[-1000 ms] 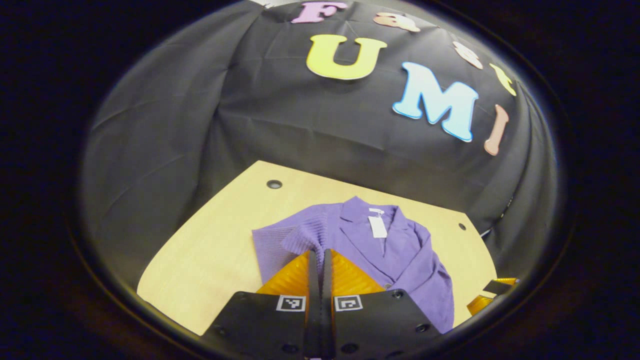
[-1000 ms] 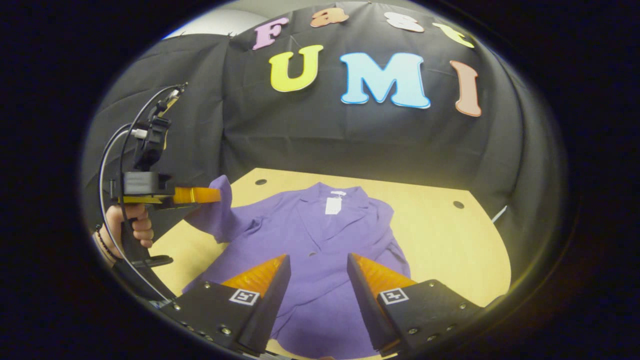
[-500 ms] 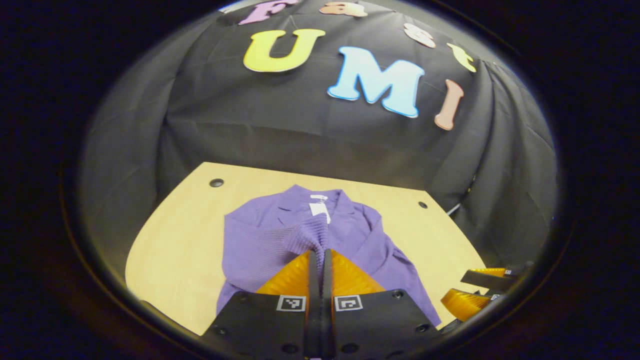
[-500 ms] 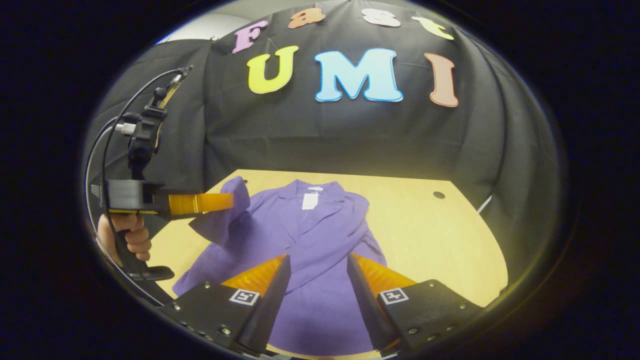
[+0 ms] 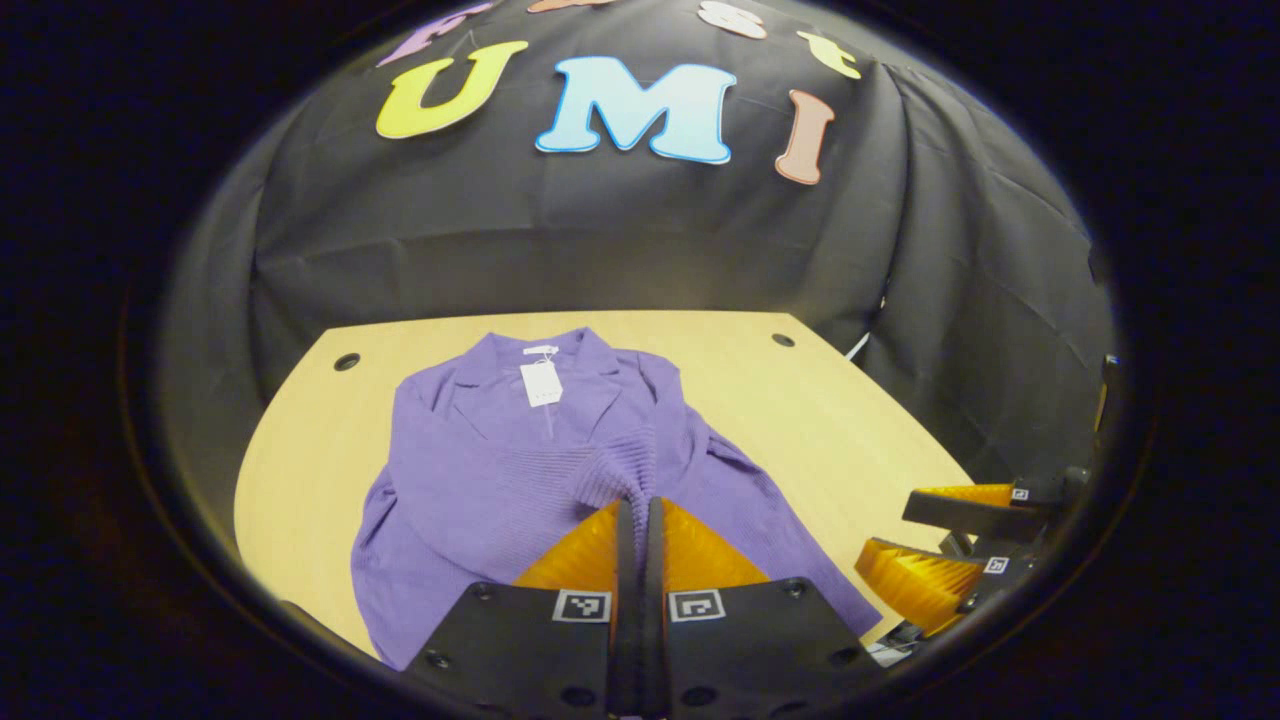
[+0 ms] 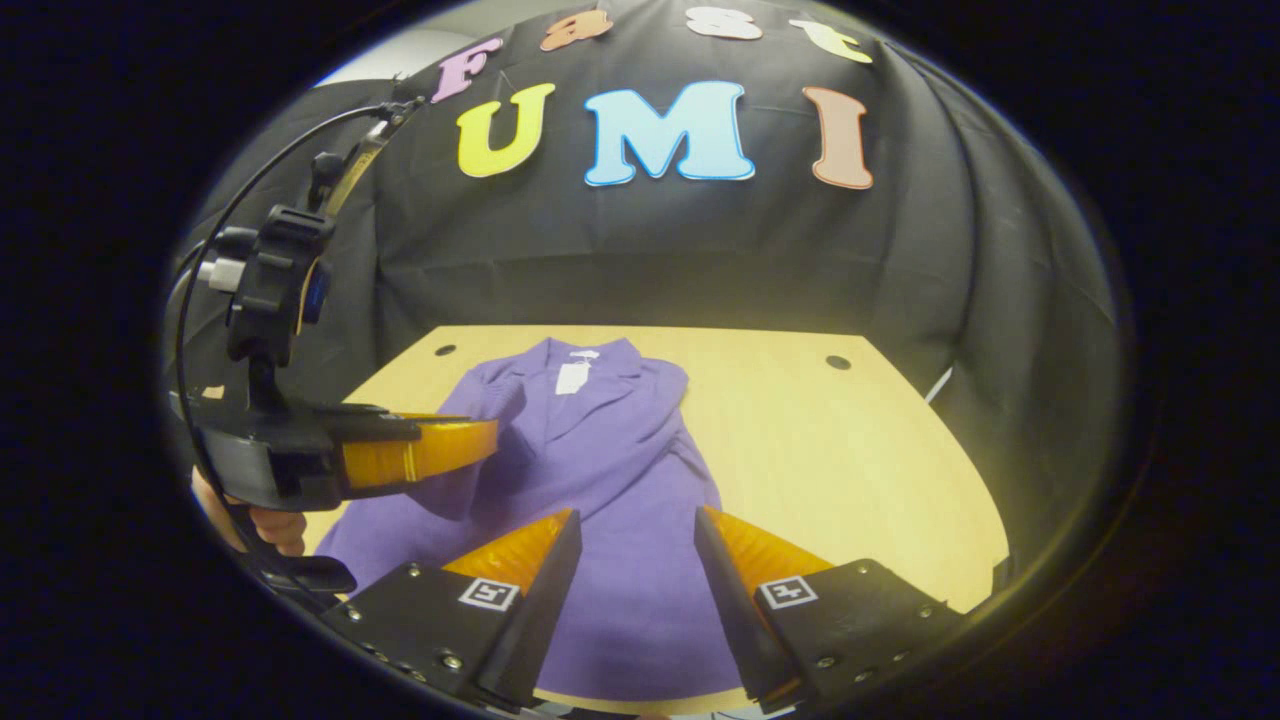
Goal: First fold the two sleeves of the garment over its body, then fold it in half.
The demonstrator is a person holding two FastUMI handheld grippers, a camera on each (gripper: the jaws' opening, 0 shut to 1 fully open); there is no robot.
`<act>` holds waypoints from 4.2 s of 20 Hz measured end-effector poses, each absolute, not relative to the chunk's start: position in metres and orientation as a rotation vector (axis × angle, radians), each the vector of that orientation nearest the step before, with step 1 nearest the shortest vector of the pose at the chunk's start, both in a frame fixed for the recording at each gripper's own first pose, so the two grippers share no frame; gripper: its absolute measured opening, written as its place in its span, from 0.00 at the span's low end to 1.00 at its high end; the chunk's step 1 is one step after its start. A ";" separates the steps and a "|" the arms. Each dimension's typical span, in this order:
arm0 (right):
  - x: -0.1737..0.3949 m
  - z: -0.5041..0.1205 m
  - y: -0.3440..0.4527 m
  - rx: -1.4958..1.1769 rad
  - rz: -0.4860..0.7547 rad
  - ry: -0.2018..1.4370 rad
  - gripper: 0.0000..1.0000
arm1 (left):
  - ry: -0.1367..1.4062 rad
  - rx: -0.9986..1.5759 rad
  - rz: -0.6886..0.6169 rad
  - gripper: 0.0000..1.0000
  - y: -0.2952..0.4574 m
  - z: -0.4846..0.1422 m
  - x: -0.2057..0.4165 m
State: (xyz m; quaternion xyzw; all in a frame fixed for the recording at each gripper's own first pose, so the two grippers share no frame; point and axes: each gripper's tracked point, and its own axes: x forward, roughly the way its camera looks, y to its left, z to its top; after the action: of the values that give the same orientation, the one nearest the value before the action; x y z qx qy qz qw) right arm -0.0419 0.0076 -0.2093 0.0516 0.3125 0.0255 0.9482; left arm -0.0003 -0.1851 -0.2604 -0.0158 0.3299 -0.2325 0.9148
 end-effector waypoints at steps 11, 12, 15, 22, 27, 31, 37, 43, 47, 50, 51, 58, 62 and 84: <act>-0.064 -0.243 -0.025 0.096 0.013 0.684 0.72 | 0.722 -0.098 -0.424 0.12 -0.187 -0.298 -0.014; -0.066 -0.246 -0.025 0.100 0.000 0.691 0.72 | 0.728 -0.092 -0.436 0.24 -0.186 -0.298 -0.017; -0.072 -0.248 -0.028 0.112 -0.039 0.707 0.72 | 0.709 -0.060 -0.423 0.71 -0.168 -0.293 -0.019; -0.099 -0.271 -0.034 0.174 -0.121 0.768 0.72 | 0.687 -0.053 -0.345 0.87 -0.087 -0.289 -0.034; -0.117 -0.285 -0.037 0.203 -0.165 0.812 0.72 | 0.724 -0.047 -0.265 0.82 -0.020 -0.307 -0.052; -0.130 -0.302 -0.044 0.210 -0.195 0.859 0.72 | 0.754 -0.044 -0.216 0.87 0.031 -0.321 -0.071; -0.145 -0.327 -0.050 0.279 -0.226 0.926 0.72 | 0.857 -0.081 -0.141 0.92 0.107 -0.356 -0.115; -0.151 -0.344 -0.037 0.360 -0.231 0.963 0.72 | 0.939 -0.141 -0.176 0.88 0.117 -0.380 -0.140; -0.153 -0.349 -0.024 0.389 -0.213 0.970 0.74 | 0.954 -0.107 -0.203 0.85 0.108 -0.391 -0.146; -0.156 -0.347 -0.007 0.351 -0.167 0.978 1.00 | 0.958 -0.123 -0.225 0.83 0.095 -0.389 -0.149; -0.155 -0.347 -0.003 0.318 -0.158 0.984 1.00 | 0.960 -0.125 -0.229 0.83 0.092 -0.389 -0.151; -0.155 -0.350 0.019 0.201 -0.129 1.033 0.90 | 0.949 0.052 -0.272 0.75 0.074 -0.399 -0.151; -0.153 -0.347 0.025 0.220 -0.128 1.029 0.79 | 0.924 0.084 -0.305 0.50 0.066 -0.397 -0.151; -0.062 -0.244 0.034 0.499 -0.032 0.833 0.01 | 0.761 -0.257 -0.385 0.09 0.014 -0.273 -0.050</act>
State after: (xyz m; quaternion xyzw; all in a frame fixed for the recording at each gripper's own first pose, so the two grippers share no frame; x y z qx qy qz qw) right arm -0.0621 0.0338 -0.2440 0.2396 0.4002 -0.0153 0.8844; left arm -0.0505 0.0141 -0.2734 -0.1245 0.3678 -0.1860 0.9026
